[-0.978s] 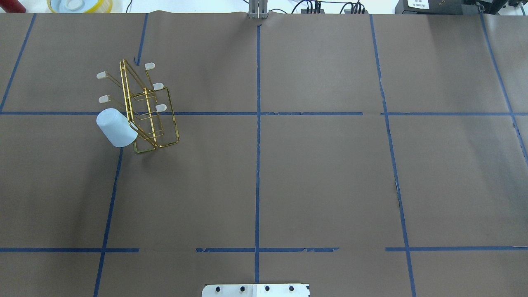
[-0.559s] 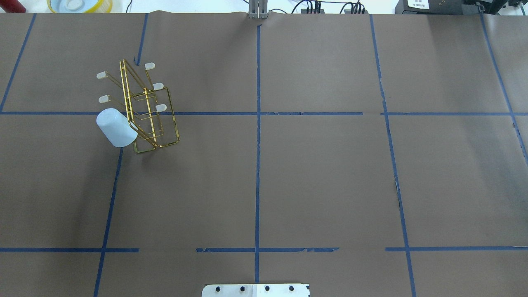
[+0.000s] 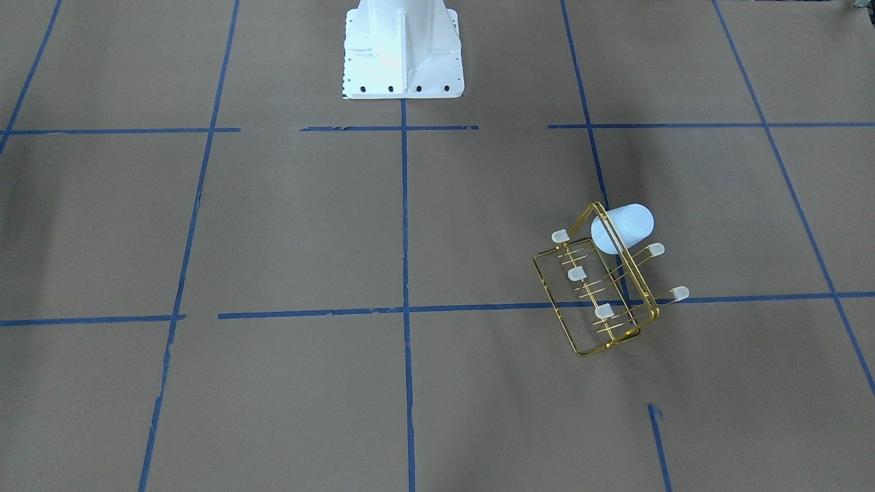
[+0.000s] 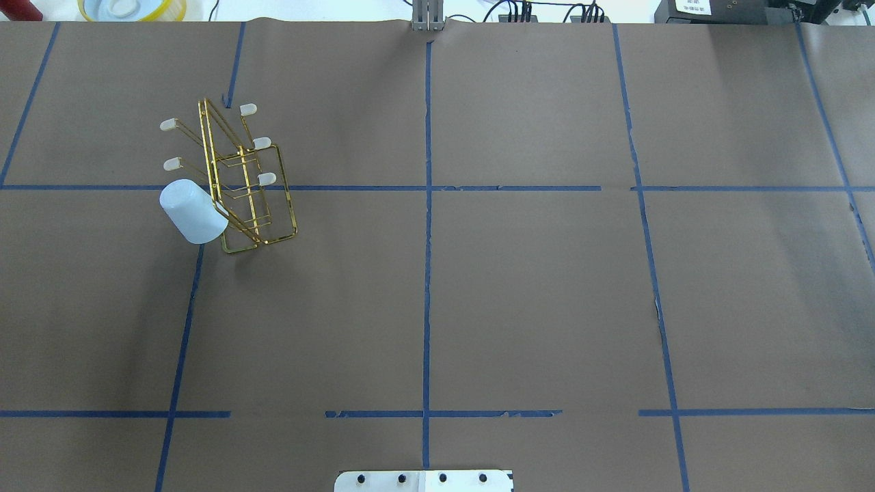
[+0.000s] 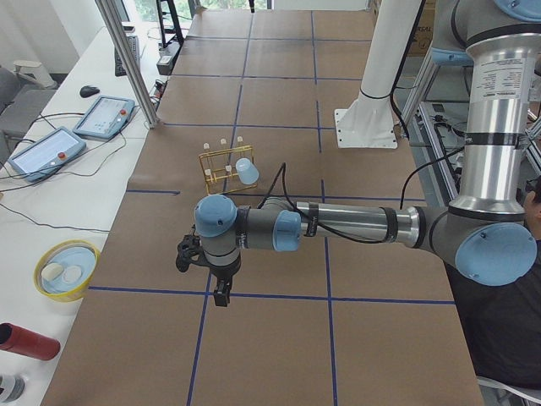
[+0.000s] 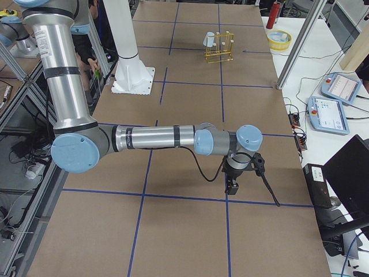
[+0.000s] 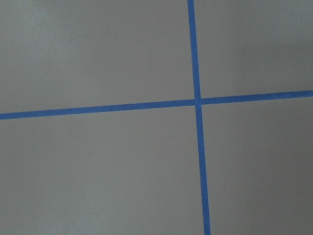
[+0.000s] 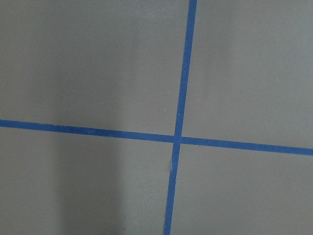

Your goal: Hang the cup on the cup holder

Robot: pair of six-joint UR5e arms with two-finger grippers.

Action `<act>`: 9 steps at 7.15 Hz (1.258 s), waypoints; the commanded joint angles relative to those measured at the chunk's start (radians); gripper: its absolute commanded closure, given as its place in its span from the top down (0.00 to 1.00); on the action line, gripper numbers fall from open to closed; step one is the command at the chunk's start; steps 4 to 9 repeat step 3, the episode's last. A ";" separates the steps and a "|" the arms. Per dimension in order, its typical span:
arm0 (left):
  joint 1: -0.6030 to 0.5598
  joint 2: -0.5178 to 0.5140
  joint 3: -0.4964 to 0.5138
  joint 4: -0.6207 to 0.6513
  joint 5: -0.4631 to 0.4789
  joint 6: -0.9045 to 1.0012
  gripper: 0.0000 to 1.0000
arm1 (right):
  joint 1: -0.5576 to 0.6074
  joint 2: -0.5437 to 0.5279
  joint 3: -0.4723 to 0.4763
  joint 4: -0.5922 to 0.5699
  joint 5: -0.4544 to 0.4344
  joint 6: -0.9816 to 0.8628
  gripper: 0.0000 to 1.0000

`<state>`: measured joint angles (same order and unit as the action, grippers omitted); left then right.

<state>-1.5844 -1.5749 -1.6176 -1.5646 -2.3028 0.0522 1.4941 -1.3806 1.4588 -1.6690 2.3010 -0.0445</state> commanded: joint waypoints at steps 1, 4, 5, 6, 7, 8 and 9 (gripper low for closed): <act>0.000 0.000 0.001 -0.002 0.000 0.000 1.00 | 0.000 0.000 0.000 0.000 0.000 0.002 1.00; 0.001 -0.002 0.004 -0.005 0.000 0.000 1.00 | 0.000 0.000 0.000 0.000 0.000 0.000 1.00; 0.001 -0.002 0.004 -0.005 0.000 0.000 1.00 | 0.000 0.000 0.000 0.000 0.000 0.000 1.00; 0.001 -0.002 0.004 -0.005 0.000 0.000 1.00 | 0.000 0.000 0.000 0.000 0.000 0.000 1.00; 0.001 -0.002 0.004 -0.005 0.000 0.000 1.00 | 0.000 0.000 0.000 0.000 0.000 0.000 1.00; 0.001 -0.002 0.004 -0.005 0.000 0.000 1.00 | 0.000 0.000 0.000 0.000 0.000 0.000 1.00; 0.001 -0.002 0.004 -0.005 0.000 0.000 1.00 | 0.000 0.000 0.000 0.000 0.000 0.000 1.00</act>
